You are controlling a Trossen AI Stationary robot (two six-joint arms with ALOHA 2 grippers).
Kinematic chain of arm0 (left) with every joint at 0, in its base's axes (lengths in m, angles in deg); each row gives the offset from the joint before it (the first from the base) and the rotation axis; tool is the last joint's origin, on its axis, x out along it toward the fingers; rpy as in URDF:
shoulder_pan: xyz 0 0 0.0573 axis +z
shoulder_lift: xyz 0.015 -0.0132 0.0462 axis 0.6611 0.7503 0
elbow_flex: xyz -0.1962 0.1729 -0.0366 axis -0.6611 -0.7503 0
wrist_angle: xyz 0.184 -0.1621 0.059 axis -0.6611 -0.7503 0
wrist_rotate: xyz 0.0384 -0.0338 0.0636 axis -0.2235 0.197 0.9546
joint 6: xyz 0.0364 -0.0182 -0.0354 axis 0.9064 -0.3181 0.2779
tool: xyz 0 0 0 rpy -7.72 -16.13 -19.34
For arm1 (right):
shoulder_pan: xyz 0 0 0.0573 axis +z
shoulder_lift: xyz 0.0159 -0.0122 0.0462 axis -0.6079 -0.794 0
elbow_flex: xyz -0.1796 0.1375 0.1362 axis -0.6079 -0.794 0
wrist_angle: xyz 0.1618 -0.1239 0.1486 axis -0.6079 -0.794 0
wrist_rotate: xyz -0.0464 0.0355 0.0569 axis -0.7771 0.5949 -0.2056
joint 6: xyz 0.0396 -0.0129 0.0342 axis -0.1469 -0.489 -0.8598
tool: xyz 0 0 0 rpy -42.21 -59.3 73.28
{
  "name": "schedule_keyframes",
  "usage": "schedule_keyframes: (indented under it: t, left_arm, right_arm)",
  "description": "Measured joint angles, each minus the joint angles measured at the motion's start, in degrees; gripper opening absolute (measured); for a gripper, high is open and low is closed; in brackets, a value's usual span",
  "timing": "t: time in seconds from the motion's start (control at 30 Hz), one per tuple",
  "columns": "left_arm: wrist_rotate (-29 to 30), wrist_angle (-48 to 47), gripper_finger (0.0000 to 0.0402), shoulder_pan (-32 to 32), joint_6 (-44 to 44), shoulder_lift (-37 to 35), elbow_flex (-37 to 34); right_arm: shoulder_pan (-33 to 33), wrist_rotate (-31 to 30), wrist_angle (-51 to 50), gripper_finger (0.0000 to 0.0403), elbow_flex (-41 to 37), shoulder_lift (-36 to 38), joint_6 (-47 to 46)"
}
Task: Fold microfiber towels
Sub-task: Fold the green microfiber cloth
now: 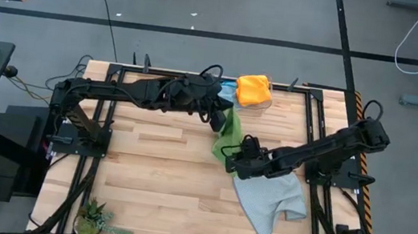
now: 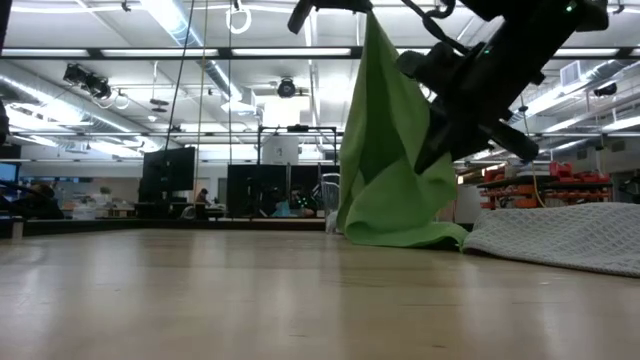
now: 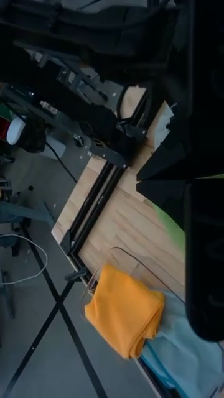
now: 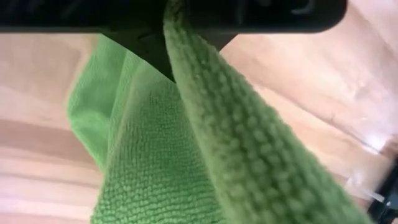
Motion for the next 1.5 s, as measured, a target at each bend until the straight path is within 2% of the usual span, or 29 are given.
schedule_keyframes:
  t: [0.33,0.57,0.67,0.83,0.9,1.0,1.17,1.27,1.5]
  left_arm:
    - [0.2,-2.7,0.0000,1.3,0.6,0.0,0.0]
    - [5.0,-5.4,0.0000,1.9,3.4,0.0,0.0]
    - [10.1,-9.1,0.0000,1.3,5.7,-0.4,-0.1]
    - [22.3,-14.3,0.0000,-1.8,10.3,-2.7,-0.1]
    - [24.9,-16.4,0.0000,-3.0,10.5,-4.1,-0.1]
    - [28.0,-18.3,0.0000,-4.6,10.3,-6.2,-0.1]
    - [36.4,-22.5,0.0000,-8.0,9.2,-10.4,-0.1]
    - [37.7,-25.3,0.0000,-9.5,7.5,-12.7,-0.1]
    - [45.2,-32.8,0.0000,-13.6,4.4,-15.4,0.0]
  right_arm:
    - [3.2,1.2,-12.0,0.0007,0.0,7.0,-3.5]
    - [3.7,6.2,-17.8,0.0004,2.2,13.8,-0.2]
    - [3.7,7.4,-27.6,0.0003,8.6,14.7,2.9]
    - [3.5,7.9,-47.0,0.0002,24.6,13.1,8.7]
    - [2.8,7.9,-52.0,0.0002,30.4,11.8,11.6]
    - [1.2,8.9,-56.4,0.0001,37.0,9.8,15.9]
    - [-1.6,14.1,-57.2,0.0001,45.1,6.2,24.3]
    - [-2.9,17.4,-59.2,0.0000,50.8,3.2,28.8]
    - [-5.0,18.2,-69.1,0.0000,67.7,-4.4,36.3]
